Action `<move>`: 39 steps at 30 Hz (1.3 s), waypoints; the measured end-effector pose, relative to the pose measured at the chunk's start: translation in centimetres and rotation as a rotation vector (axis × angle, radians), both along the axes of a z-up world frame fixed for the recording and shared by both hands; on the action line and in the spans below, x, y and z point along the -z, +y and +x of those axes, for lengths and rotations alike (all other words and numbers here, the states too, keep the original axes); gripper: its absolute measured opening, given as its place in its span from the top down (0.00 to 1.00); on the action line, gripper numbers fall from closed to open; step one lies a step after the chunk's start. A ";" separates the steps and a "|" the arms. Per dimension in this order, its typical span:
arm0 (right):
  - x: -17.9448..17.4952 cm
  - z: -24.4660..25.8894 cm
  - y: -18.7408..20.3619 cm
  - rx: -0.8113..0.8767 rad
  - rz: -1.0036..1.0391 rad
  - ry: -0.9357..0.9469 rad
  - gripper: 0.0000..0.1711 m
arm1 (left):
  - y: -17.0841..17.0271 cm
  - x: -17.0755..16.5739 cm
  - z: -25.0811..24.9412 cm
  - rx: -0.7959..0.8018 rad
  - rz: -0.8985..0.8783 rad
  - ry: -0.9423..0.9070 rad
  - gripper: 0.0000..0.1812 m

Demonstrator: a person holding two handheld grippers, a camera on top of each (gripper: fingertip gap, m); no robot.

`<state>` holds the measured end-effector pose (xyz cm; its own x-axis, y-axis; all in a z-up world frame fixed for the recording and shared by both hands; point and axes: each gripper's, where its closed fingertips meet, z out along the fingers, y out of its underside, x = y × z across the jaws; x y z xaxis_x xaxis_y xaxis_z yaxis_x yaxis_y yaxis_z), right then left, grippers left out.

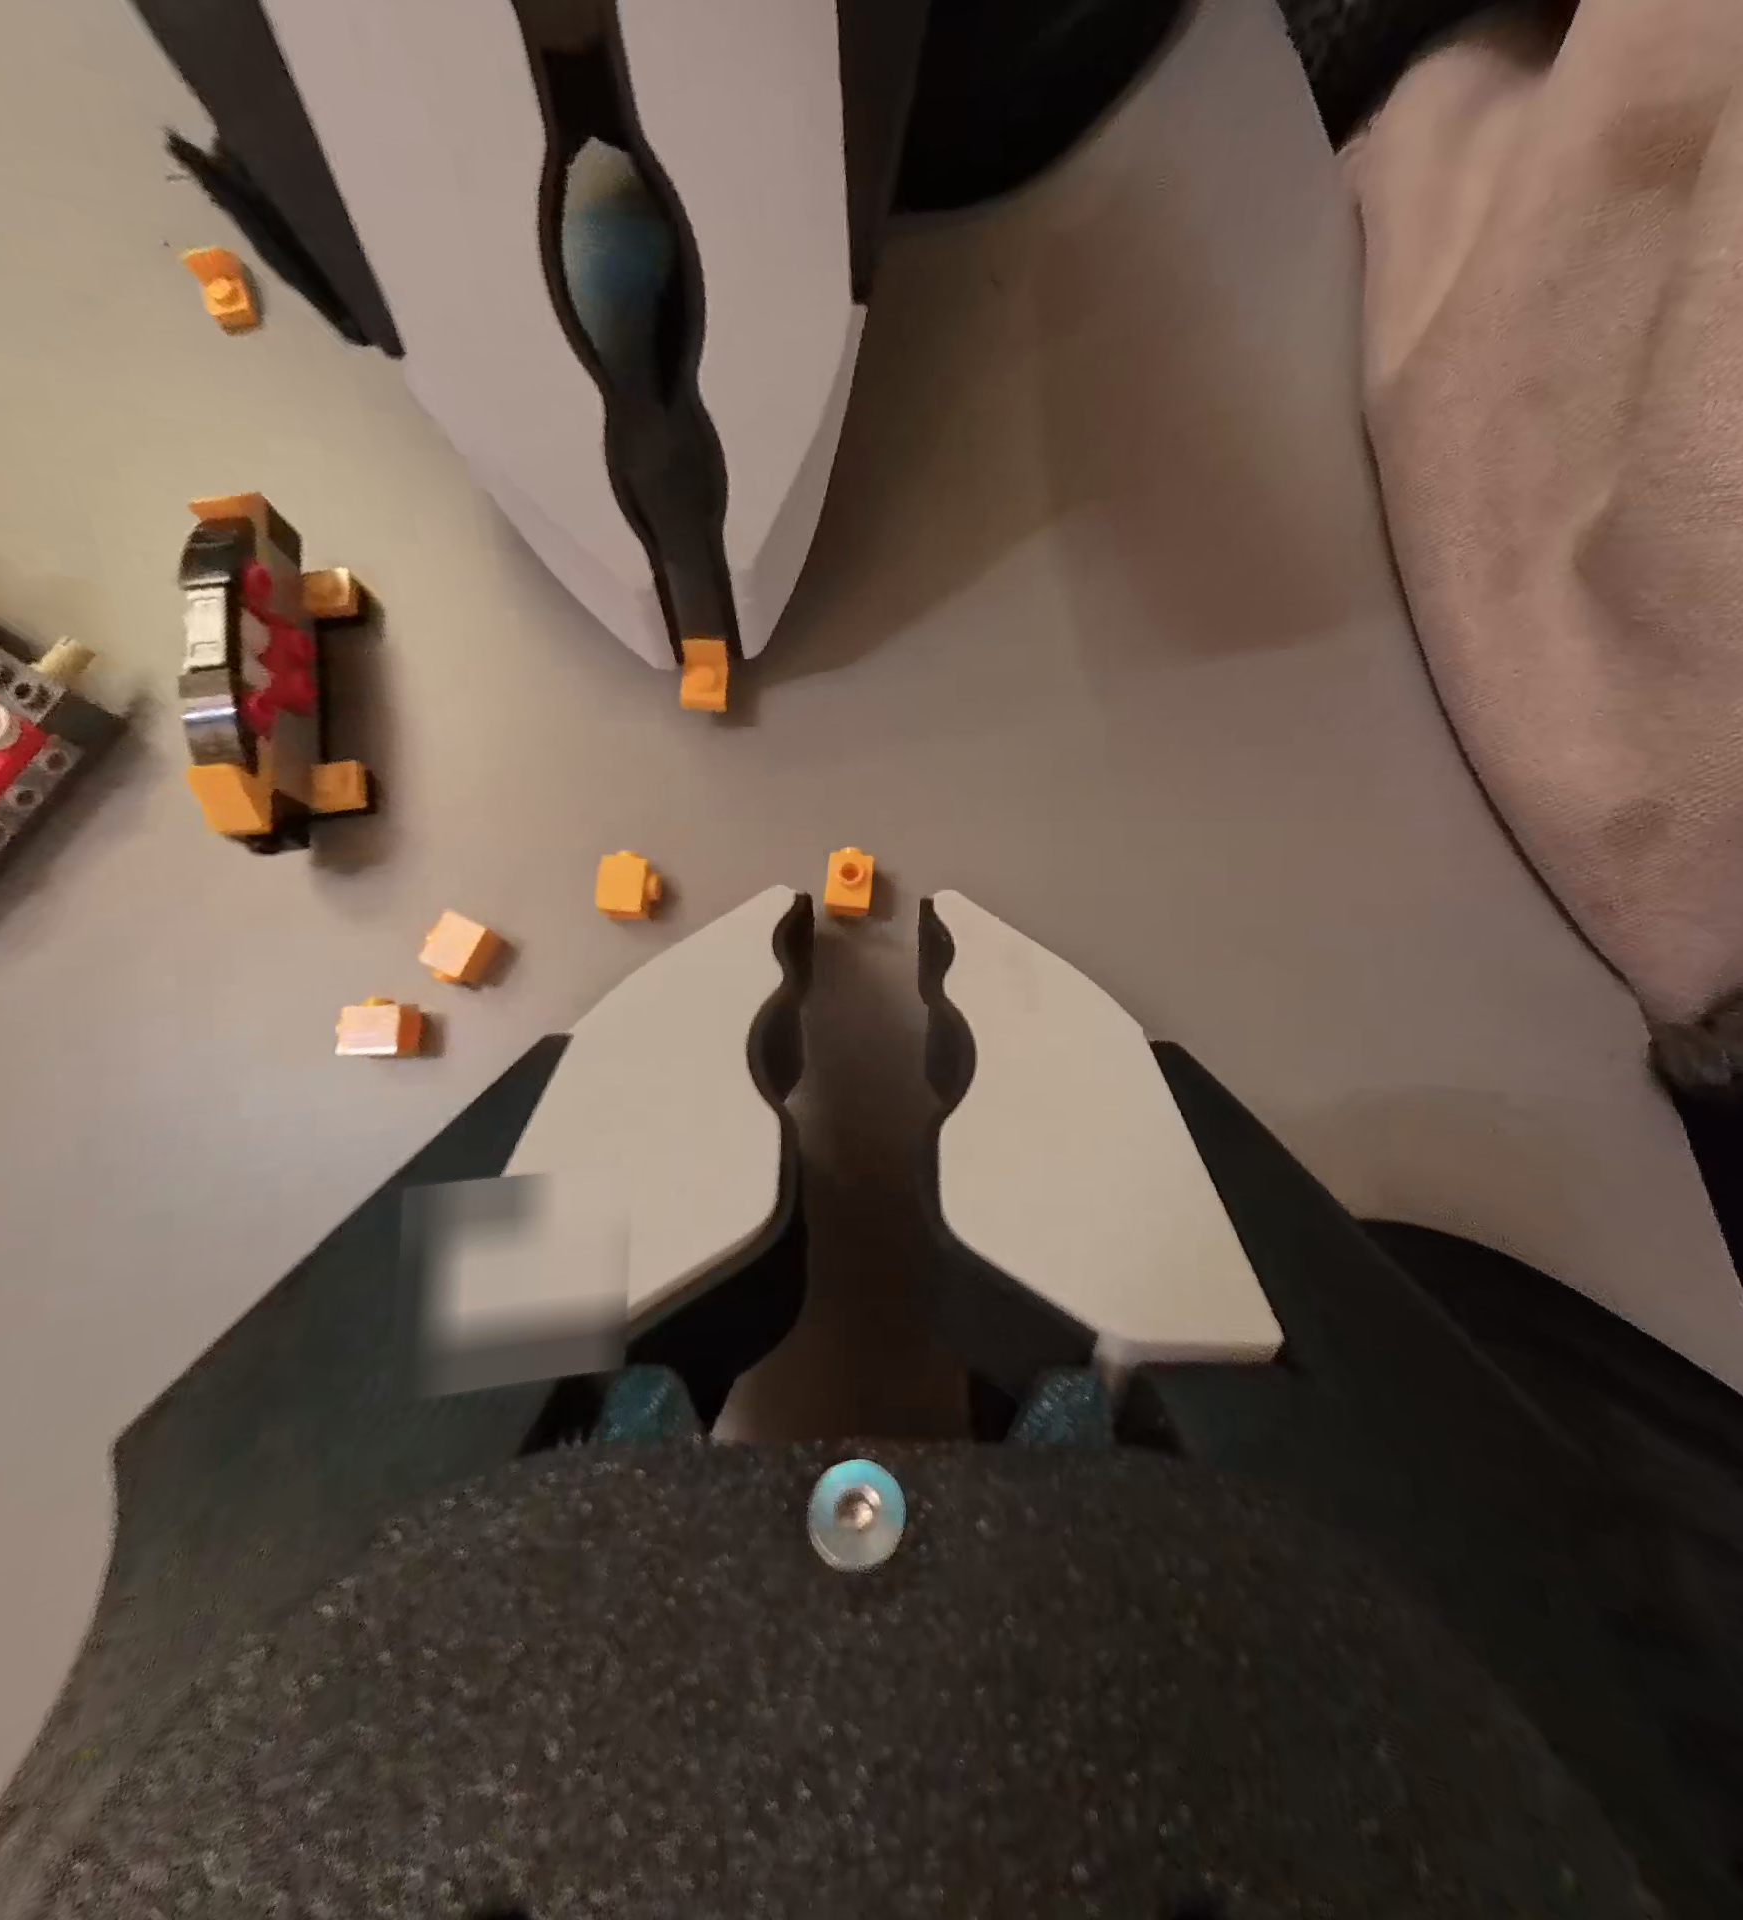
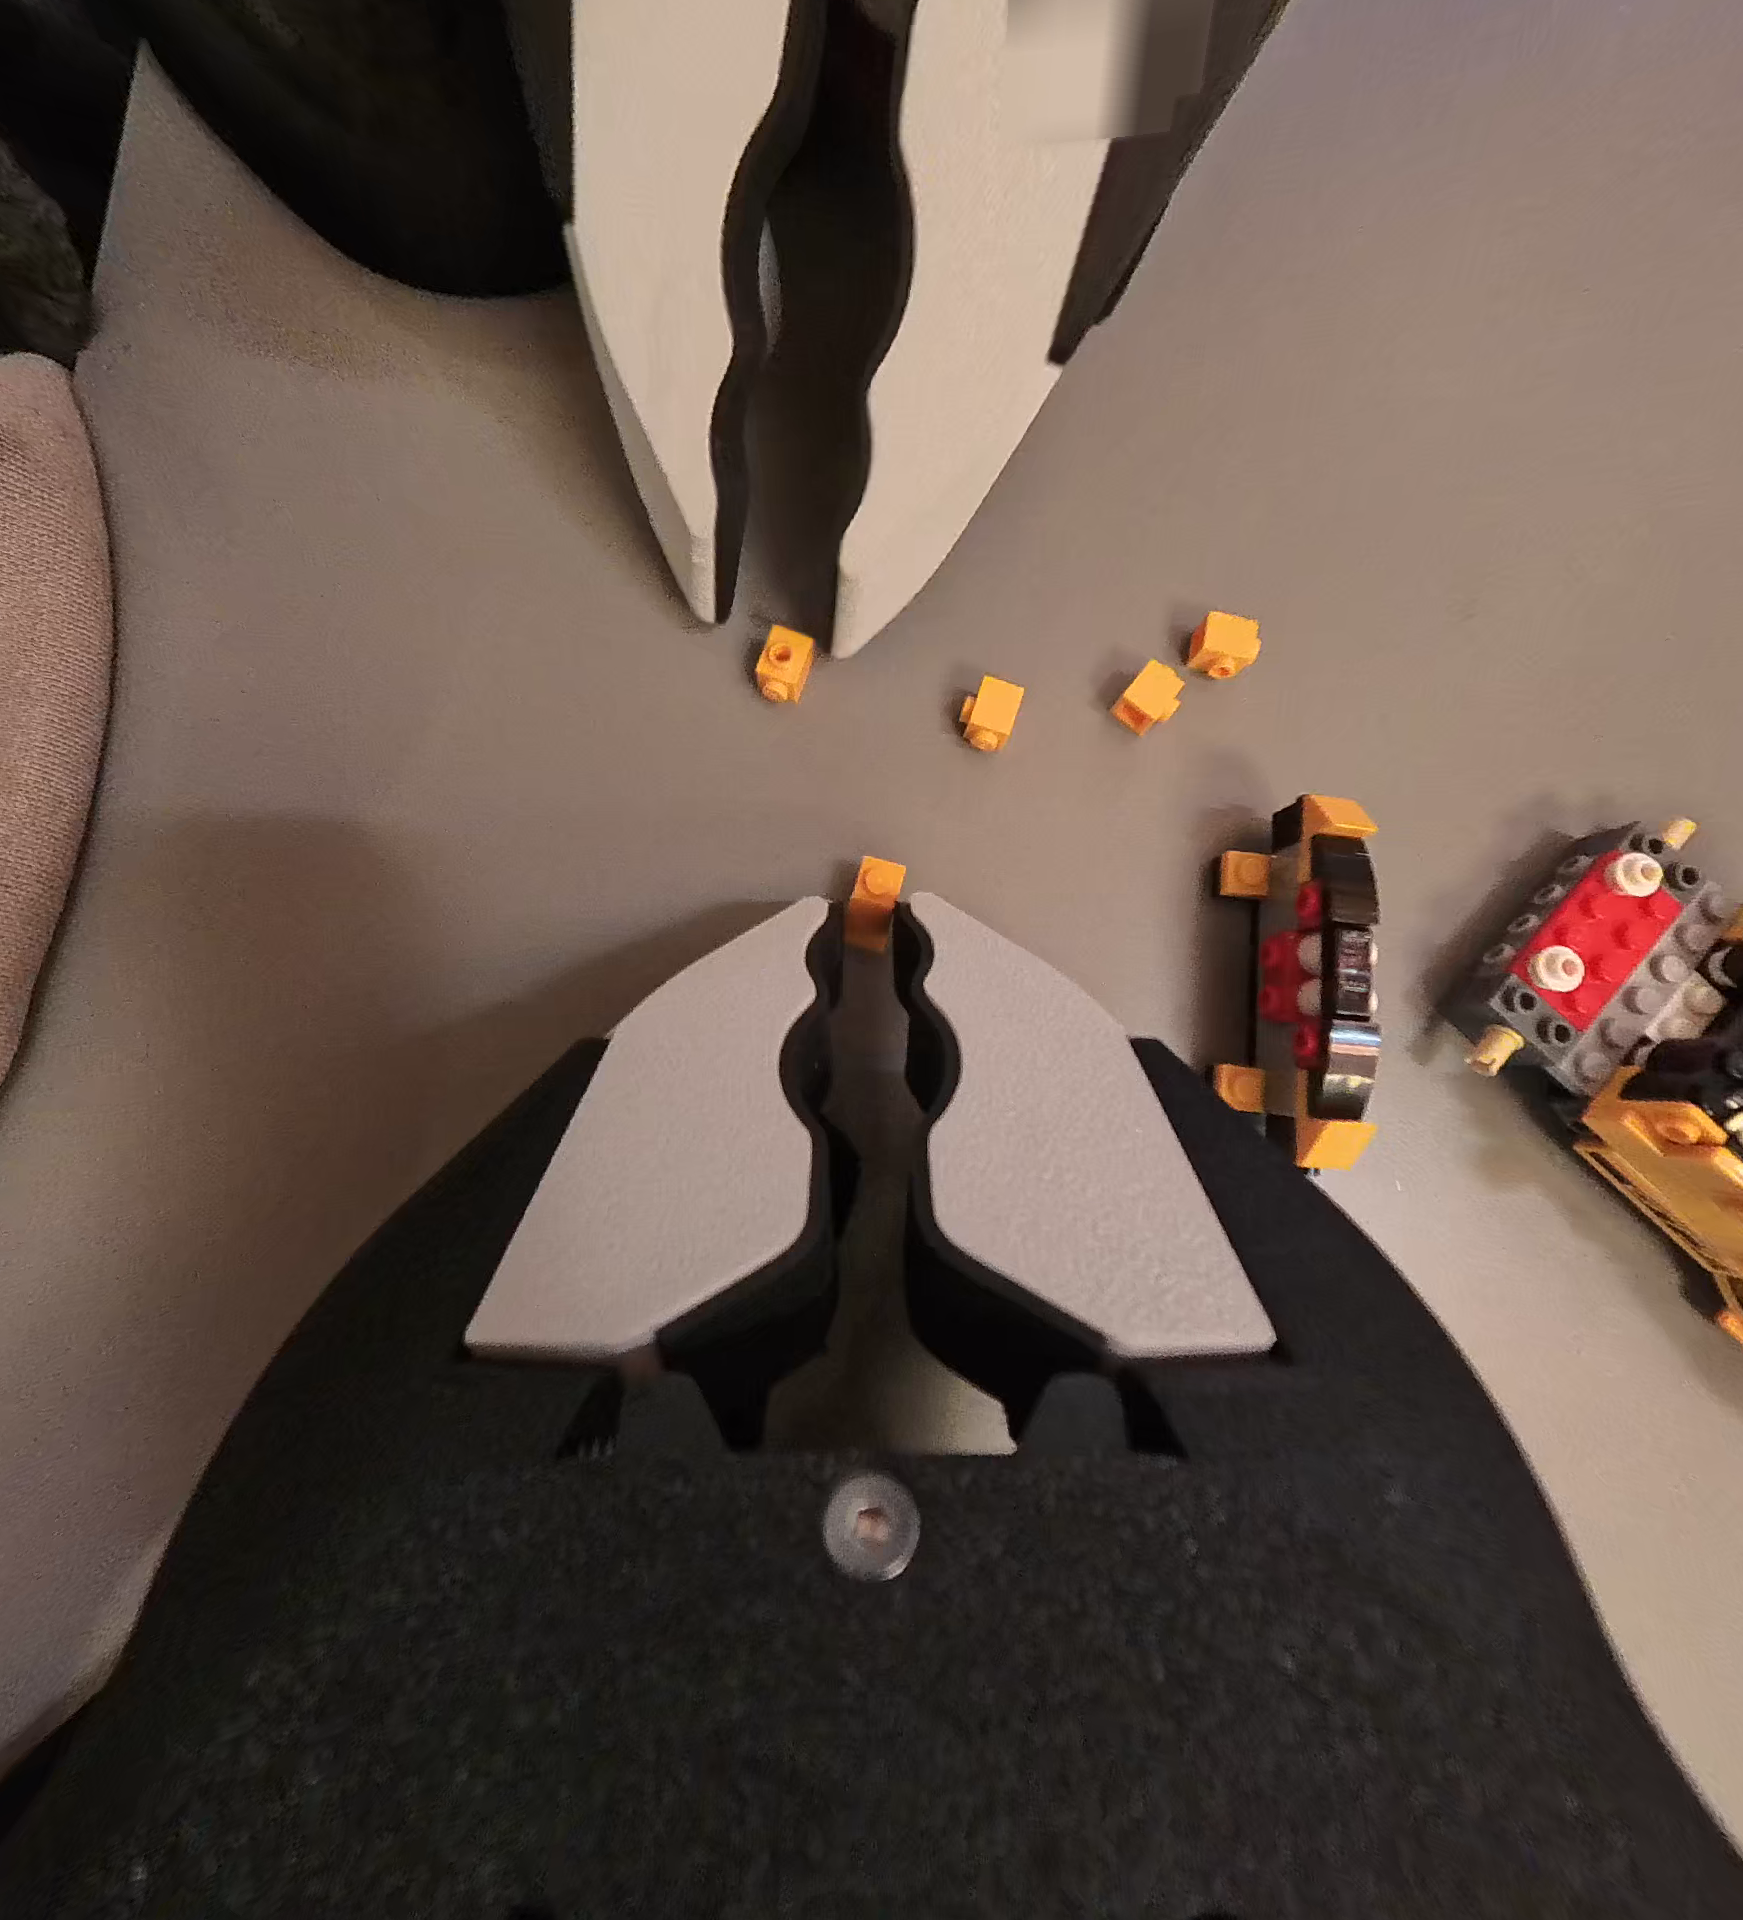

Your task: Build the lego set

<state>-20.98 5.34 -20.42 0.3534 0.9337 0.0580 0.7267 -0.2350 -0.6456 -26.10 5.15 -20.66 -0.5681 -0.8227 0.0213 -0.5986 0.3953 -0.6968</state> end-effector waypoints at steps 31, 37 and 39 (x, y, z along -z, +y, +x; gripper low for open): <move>-9.2 -1.6 3.6 0.302 -0.042 0.633 0.89 | 6.0 -10.5 4.4 -0.430 0.289 -0.686 0.96; -11.3 -1.9 4.9 0.441 -0.108 0.828 0.88 | 6.1 -11.1 4.4 -0.453 0.438 -0.733 0.96; -11.3 -1.4 5.4 0.482 -0.115 0.847 0.87 | 6.2 -11.2 4.4 -0.451 0.474 -0.738 0.96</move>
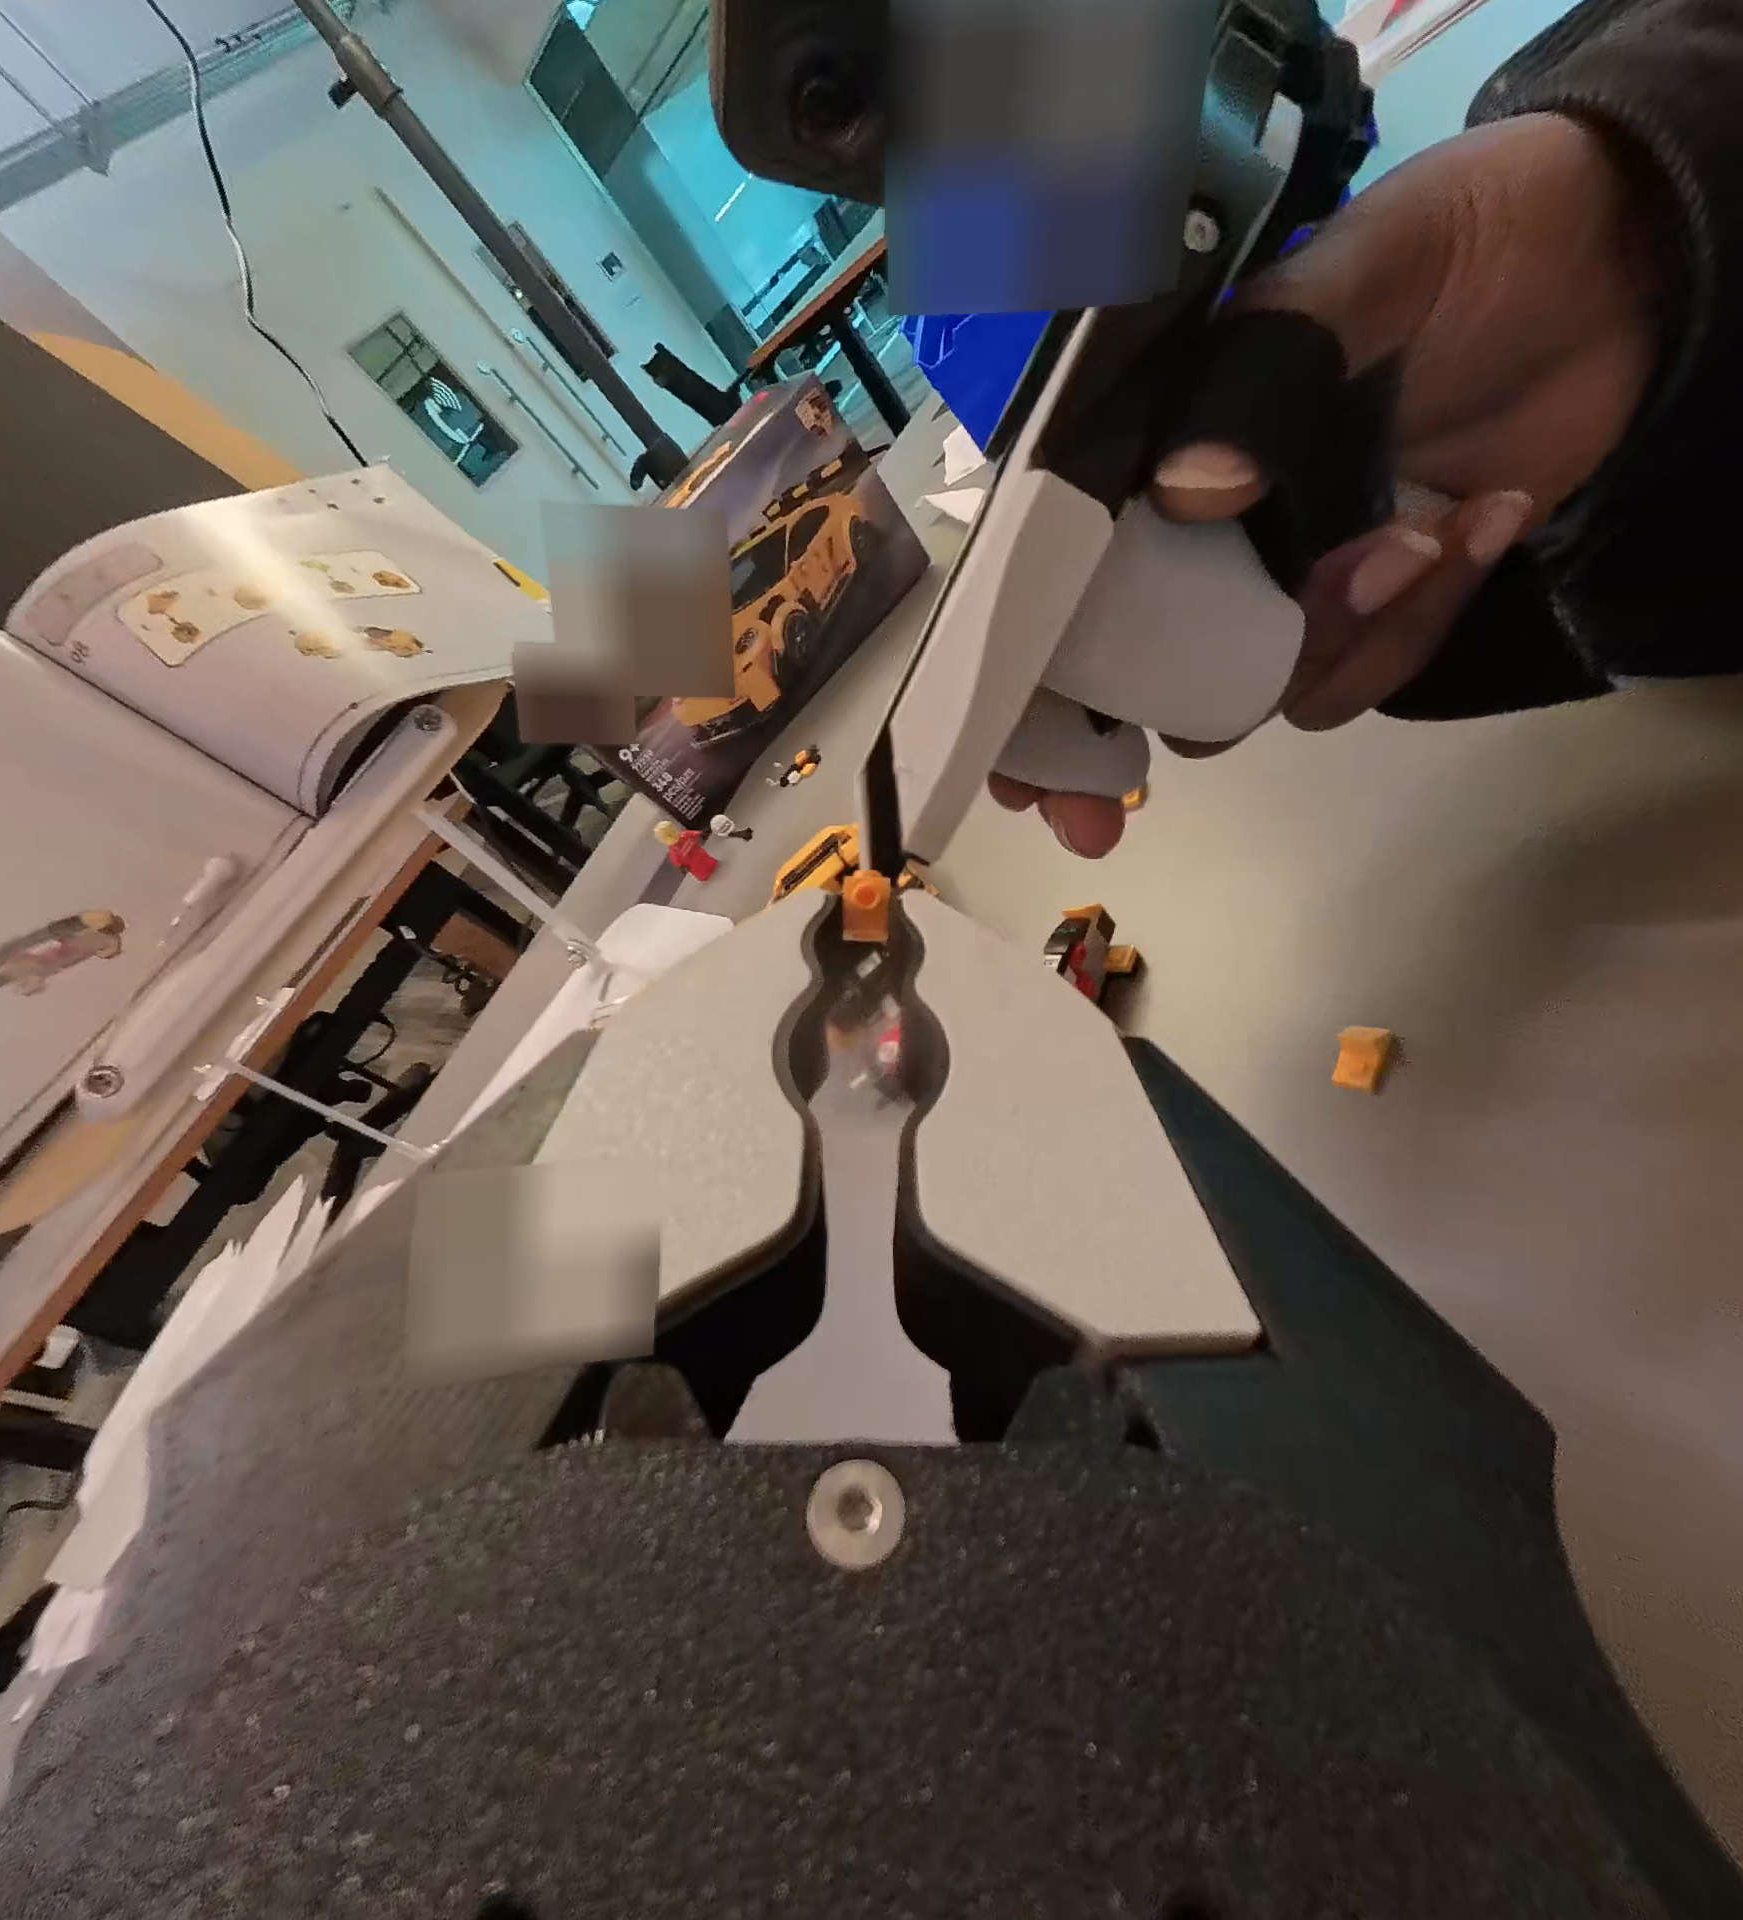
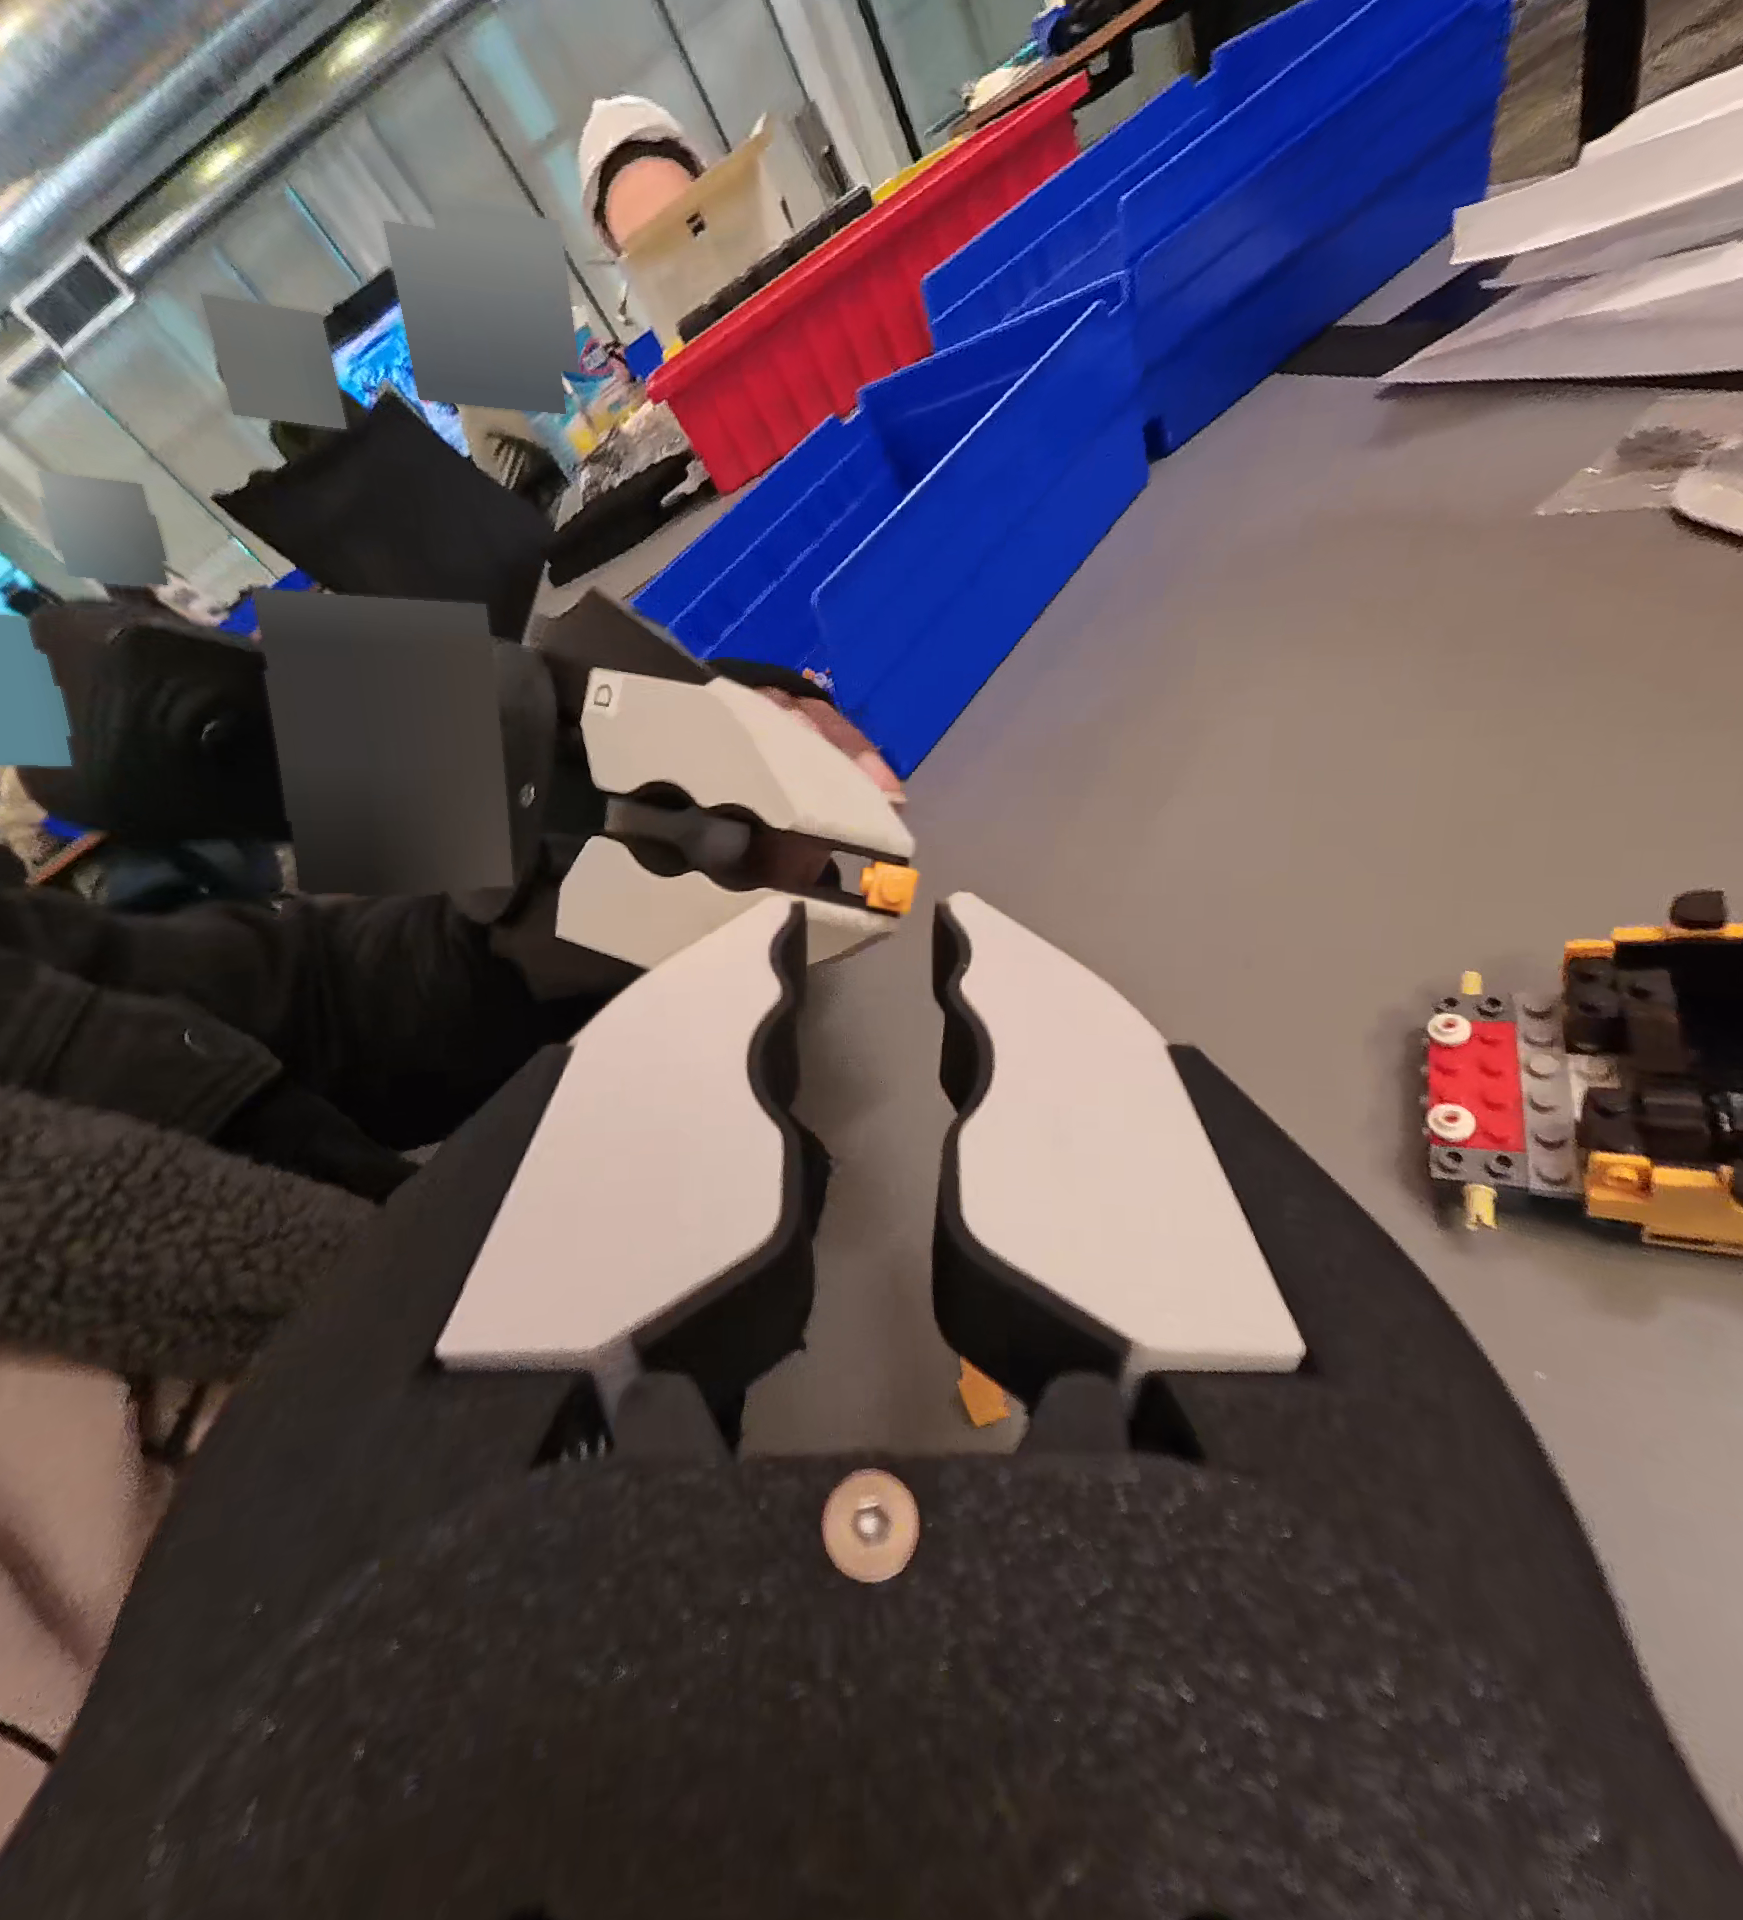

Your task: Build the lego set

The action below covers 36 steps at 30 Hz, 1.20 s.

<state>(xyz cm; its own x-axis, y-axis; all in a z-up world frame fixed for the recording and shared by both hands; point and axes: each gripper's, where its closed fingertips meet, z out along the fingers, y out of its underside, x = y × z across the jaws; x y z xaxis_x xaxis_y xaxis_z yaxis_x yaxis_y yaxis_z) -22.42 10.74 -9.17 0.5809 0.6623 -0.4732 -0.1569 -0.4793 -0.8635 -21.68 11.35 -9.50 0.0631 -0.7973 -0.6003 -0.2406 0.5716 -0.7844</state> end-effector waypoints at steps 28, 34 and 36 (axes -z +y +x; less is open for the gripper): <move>1.8 -1.0 -6.5 -0.561 0.577 -0.504 0.94 | -8.0 1.4 -1.4 0.695 -1.186 0.292 0.87; 2.4 -1.6 -7.3 -0.635 0.619 -0.571 0.94 | -8.4 2.2 -1.5 0.704 -1.234 0.350 0.92; 2.6 -1.6 -7.4 -0.659 0.627 -0.601 0.94 | -8.5 2.2 -1.6 0.716 -1.252 0.360 0.94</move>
